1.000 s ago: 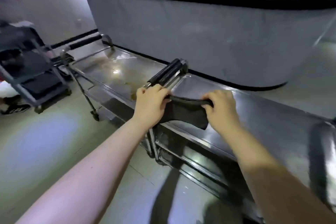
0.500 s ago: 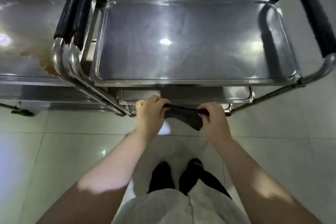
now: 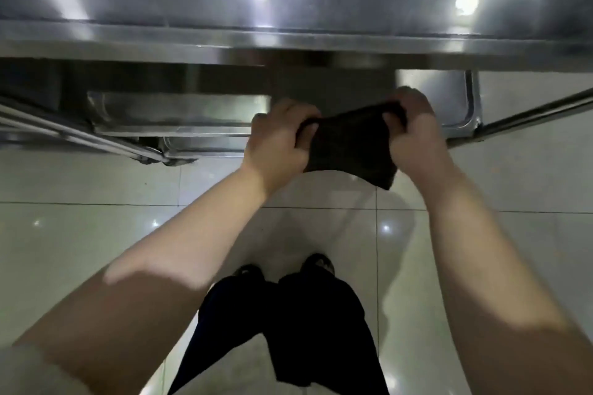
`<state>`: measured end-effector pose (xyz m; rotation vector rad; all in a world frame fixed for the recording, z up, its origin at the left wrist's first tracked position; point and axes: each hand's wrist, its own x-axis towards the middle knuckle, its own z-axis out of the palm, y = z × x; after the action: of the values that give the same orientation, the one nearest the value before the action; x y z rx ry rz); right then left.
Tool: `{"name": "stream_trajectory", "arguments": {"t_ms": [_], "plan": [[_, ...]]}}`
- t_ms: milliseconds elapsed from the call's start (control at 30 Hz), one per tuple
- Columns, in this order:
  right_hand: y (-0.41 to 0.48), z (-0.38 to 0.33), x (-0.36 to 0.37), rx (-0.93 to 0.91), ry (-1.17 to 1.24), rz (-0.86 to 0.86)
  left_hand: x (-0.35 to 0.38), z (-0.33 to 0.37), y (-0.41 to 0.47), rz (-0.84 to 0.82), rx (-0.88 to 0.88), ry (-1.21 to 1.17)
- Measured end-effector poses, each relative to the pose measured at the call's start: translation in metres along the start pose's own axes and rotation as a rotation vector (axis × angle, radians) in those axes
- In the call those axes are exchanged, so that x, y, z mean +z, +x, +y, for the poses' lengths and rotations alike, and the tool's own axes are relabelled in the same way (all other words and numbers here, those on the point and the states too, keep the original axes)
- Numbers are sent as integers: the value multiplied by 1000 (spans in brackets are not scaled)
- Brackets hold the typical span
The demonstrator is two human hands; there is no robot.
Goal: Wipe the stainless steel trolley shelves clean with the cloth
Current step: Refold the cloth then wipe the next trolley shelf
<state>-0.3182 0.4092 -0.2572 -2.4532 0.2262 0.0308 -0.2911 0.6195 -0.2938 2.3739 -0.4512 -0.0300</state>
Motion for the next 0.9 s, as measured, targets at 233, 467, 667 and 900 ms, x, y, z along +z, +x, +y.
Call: {"name": "stream_trajectory", "arguments": {"t_ms": [233, 467, 667, 900], "plan": [[142, 45, 81, 60, -713, -41, 102, -71, 102, -18, -156, 594], [153, 89, 173, 276, -535, -99, 104, -165, 165, -145, -68, 684], [166, 100, 173, 138, -647, -58, 109, -177, 165, -172, -52, 668], [164, 72, 200, -183, -684, -175, 115, -185, 168, -145, -67, 678]]}}
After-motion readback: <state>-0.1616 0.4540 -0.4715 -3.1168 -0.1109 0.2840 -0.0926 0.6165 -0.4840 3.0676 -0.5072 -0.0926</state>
